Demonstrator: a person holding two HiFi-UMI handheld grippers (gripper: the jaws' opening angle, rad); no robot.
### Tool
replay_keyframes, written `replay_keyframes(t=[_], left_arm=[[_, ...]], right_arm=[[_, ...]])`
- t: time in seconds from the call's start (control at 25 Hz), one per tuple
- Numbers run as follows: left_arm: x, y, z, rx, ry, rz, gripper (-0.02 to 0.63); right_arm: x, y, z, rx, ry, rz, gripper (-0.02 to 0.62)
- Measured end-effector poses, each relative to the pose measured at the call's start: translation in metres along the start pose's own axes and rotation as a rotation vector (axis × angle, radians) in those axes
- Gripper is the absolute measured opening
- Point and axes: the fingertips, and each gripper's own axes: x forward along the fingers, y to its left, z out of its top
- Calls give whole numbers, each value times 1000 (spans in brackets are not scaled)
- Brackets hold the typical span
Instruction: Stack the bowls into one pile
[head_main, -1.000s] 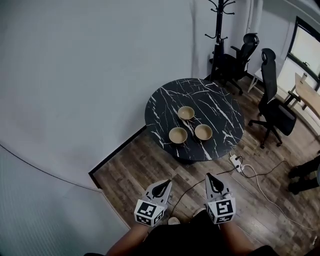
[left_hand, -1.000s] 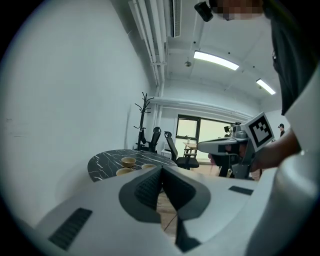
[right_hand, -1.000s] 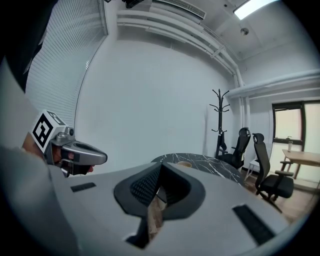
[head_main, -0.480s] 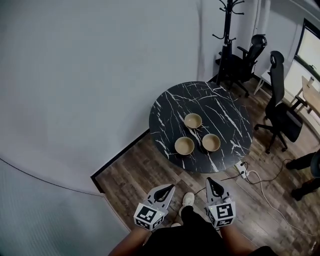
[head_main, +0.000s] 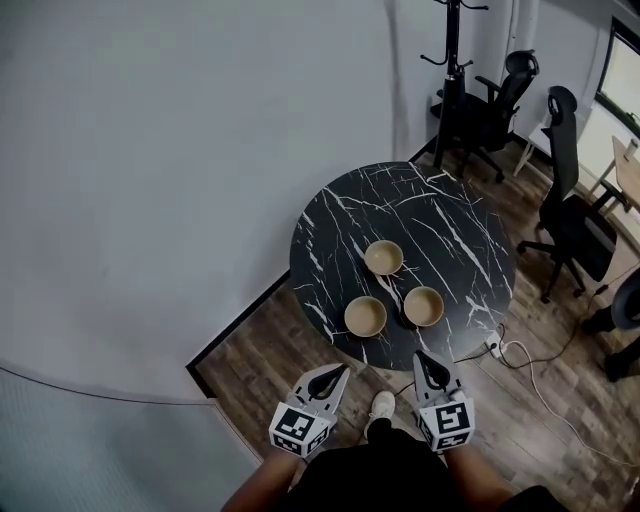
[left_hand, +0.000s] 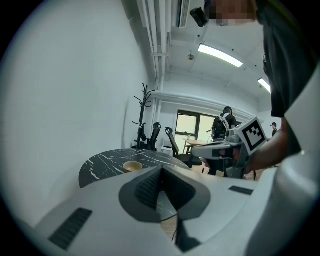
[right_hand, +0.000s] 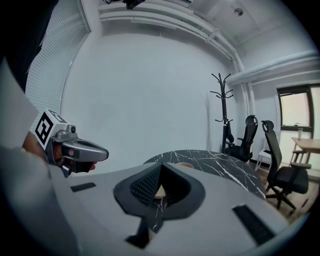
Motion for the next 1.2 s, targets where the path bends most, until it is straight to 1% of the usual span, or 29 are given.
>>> replay_keyframes(t=[0.16, 0.36, 0.56, 0.68, 0.76, 0.84, 1.04, 1.2], left_arm=[[27, 12, 6, 12, 19, 7, 14], [50, 27, 15, 20, 17, 43, 14], [62, 33, 23, 61, 13, 51, 14], [69, 41, 26, 61, 15, 55, 14], [79, 46, 29, 60, 16, 48, 14], [91, 50, 30, 65, 22, 29, 14], [117, 58, 36, 85, 37, -38, 14], [134, 82, 34, 89, 73, -61, 14]], right_arm=[[20, -25, -8, 28, 10, -11, 5], [31, -48, -9, 41, 10, -25, 5], [36, -61, -11, 49, 13, -42, 5], [40, -64, -15, 58, 29, -38, 6], [45, -69, -15, 57, 45, -41, 6], [51, -77, -22, 62, 50, -63, 6], [66, -102, -37, 96, 71, -161, 6], [82, -108, -48, 112, 106, -212, 6]])
